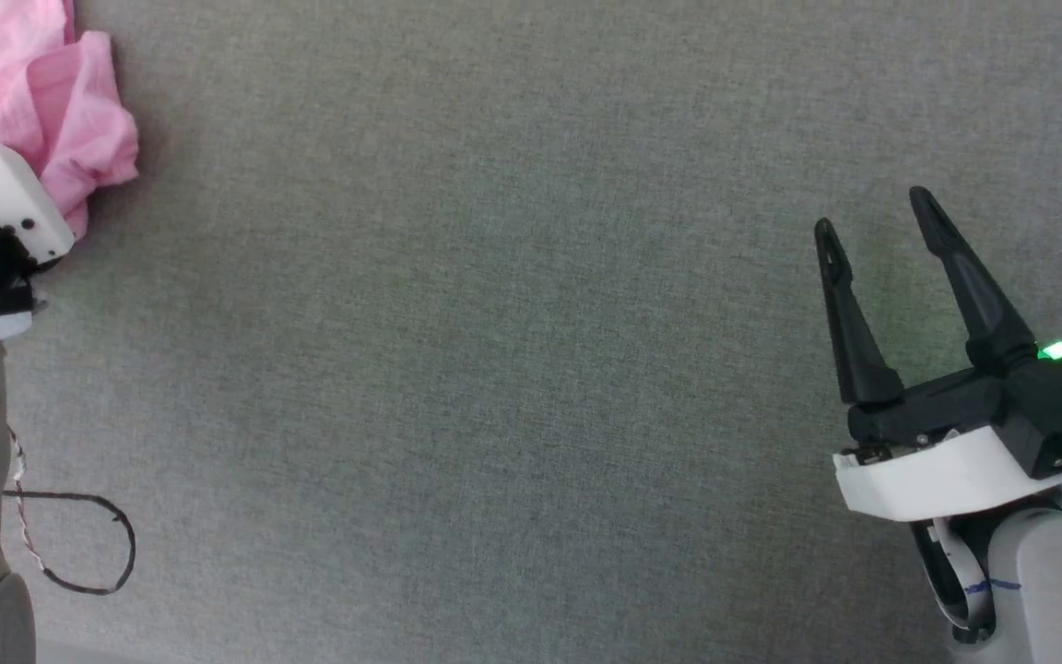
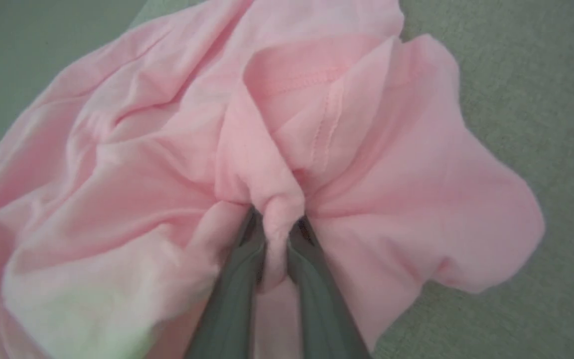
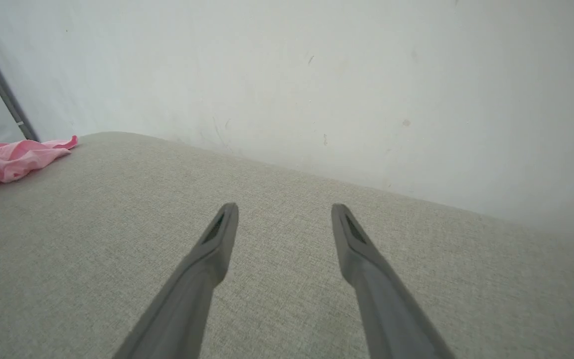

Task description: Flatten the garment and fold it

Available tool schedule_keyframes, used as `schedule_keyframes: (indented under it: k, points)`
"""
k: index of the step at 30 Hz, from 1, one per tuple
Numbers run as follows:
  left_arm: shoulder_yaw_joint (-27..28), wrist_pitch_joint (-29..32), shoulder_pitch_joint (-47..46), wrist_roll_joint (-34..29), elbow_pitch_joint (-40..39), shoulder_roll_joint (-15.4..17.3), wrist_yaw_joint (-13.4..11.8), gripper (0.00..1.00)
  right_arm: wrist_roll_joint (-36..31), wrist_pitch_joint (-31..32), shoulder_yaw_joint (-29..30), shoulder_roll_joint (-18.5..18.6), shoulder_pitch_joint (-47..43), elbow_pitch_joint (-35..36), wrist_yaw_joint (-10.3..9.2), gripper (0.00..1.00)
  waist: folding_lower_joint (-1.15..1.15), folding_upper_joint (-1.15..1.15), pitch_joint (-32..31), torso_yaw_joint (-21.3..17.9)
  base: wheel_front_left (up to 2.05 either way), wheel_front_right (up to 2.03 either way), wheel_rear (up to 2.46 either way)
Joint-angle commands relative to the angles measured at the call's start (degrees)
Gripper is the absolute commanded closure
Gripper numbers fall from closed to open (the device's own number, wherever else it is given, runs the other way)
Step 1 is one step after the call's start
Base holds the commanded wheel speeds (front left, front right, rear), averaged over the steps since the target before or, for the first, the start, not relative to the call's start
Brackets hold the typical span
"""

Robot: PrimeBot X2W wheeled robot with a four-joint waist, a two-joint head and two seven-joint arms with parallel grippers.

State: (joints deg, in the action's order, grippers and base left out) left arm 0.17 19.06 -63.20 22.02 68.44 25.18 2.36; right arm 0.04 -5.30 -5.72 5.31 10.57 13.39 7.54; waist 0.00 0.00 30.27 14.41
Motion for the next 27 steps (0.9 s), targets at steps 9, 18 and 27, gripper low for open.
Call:
schedule_keyframes:
  k: [9,18,27]
  points:
    - [-2.35,-16.15,-0.59,-3.47,-6.05,0.92,-2.44,1.0,1.06,-2.85,-0.16,-1.49,-1.02,-3.98,-0.05,0.0,0.0,0.0,-10.75,0.08,0.0,0.0,0.0]
    - [-6.06,-29.85,-1.34,-6.69,-13.7,0.46,-1.42,1.0,2.53,-5.26,3.67,-2.37,-5.13,-7.16,-0.05,0.0,0.0,0.0,-20.46,-1.09,0.0,0.0,0.0]
    - [-10.1,-32.26,7.16,-4.91,-26.52,-8.53,1.69,1.0,4.94,-5.77,6.81,-2.42,-8.99,-8.08,-0.05,0.0,0.0,0.0,-25.87,-6.66,0.0,0.0,0.0]
